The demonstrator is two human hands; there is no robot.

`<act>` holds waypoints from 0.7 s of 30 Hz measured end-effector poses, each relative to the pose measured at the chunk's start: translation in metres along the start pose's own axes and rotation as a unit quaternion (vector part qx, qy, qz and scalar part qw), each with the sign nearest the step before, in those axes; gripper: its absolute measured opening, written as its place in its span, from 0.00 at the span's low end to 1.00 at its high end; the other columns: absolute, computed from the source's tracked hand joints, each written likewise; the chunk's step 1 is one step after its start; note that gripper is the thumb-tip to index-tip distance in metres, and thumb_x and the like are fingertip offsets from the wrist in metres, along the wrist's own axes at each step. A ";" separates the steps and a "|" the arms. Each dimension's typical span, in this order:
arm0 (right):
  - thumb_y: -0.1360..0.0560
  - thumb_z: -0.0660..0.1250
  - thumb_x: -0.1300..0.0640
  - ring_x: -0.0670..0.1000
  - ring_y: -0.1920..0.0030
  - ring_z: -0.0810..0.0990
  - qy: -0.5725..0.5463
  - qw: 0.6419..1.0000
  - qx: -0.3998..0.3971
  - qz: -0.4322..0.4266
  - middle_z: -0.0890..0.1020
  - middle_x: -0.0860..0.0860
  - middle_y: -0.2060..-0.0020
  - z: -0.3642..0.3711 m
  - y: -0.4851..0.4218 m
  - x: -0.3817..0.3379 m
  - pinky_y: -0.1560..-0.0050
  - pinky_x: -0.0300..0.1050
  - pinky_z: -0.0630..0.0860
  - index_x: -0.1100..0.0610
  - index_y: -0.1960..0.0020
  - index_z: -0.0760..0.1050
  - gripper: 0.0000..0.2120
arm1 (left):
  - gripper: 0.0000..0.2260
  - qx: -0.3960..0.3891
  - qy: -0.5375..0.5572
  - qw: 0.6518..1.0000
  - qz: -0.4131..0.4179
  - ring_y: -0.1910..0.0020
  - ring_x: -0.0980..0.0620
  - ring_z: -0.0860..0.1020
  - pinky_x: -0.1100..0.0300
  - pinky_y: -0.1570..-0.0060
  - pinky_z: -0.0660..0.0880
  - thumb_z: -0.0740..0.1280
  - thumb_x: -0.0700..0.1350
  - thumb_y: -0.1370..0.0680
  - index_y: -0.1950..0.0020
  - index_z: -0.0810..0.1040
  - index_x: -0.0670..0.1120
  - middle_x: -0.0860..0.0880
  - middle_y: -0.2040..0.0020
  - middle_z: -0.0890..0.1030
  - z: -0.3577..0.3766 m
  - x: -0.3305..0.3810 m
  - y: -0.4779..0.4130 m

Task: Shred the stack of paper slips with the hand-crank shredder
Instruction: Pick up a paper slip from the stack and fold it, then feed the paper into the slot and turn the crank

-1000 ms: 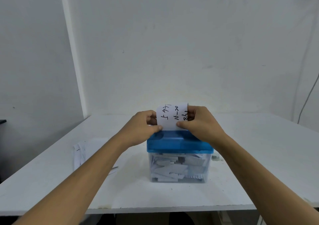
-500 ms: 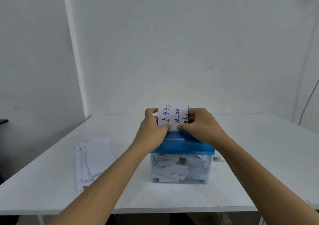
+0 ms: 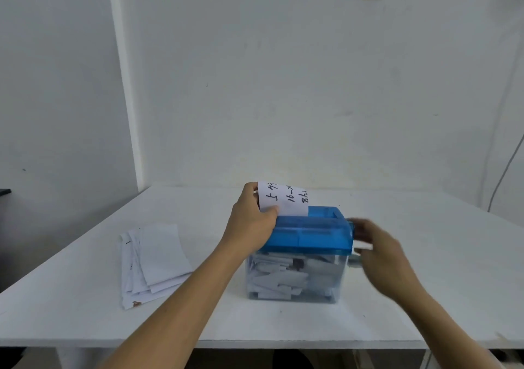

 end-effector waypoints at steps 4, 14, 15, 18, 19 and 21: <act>0.21 0.64 0.65 0.40 0.44 0.75 0.060 0.992 -0.096 -0.049 0.72 0.34 0.44 0.028 0.017 0.005 0.49 0.27 0.74 0.39 0.36 0.61 0.25 | 0.16 0.001 0.005 1.000 -0.001 0.50 0.61 0.77 0.77 0.63 0.71 0.67 0.40 0.19 0.35 0.68 0.53 0.58 0.46 0.78 0.000 -0.001 0.000; 0.19 0.64 0.55 0.48 0.60 0.79 0.354 0.932 -0.062 -0.039 0.79 0.43 0.50 0.013 0.028 -0.005 0.55 0.39 0.81 0.50 0.35 0.60 0.17 | 0.14 0.006 -0.006 1.000 0.012 0.51 0.64 0.76 0.72 0.60 0.71 0.65 0.40 0.19 0.38 0.68 0.54 0.62 0.48 0.76 0.002 -0.005 0.000; 0.19 0.64 0.54 0.47 0.60 0.79 0.369 0.926 -0.064 -0.042 0.78 0.43 0.52 0.011 0.028 -0.007 0.54 0.39 0.81 0.50 0.37 0.62 0.15 | 0.14 0.005 -0.010 1.000 0.014 0.52 0.64 0.75 0.73 0.62 0.71 0.65 0.40 0.19 0.39 0.68 0.54 0.62 0.49 0.76 0.003 -0.004 0.000; 0.19 0.63 0.53 0.46 0.61 0.78 0.385 0.919 -0.077 -0.034 0.75 0.43 0.57 0.005 0.026 -0.016 0.54 0.39 0.81 0.50 0.41 0.68 0.09 | 0.12 0.002 -0.018 1.000 0.019 0.53 0.64 0.75 0.74 0.65 0.72 0.67 0.41 0.20 0.41 0.69 0.53 0.62 0.49 0.76 0.003 -0.004 0.002; 0.19 0.63 0.52 0.46 0.61 0.78 0.388 0.917 -0.084 -0.027 0.76 0.43 0.57 0.003 0.024 -0.018 0.53 0.40 0.81 0.50 0.42 0.69 0.07 | 0.12 0.003 -0.019 1.000 0.019 0.53 0.64 0.75 0.73 0.64 0.72 0.69 0.43 0.20 0.41 0.70 0.53 0.61 0.48 0.77 0.003 -0.004 0.002; 0.20 0.63 0.51 0.46 0.60 0.78 0.402 0.910 -0.104 -0.008 0.76 0.45 0.58 -0.002 0.019 -0.022 0.53 0.42 0.81 0.51 0.48 0.70 0.05 | 0.14 0.004 -0.023 1.000 0.014 0.52 0.64 0.76 0.73 0.62 0.72 0.73 0.51 0.23 0.42 0.73 0.53 0.60 0.47 0.78 0.003 -0.005 0.003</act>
Point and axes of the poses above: each hand's wrist, its own y-axis away from the middle knuckle, its own z-axis out of the palm, x = y × z, the point moved 5 cm from there along -y, towards the middle knuckle
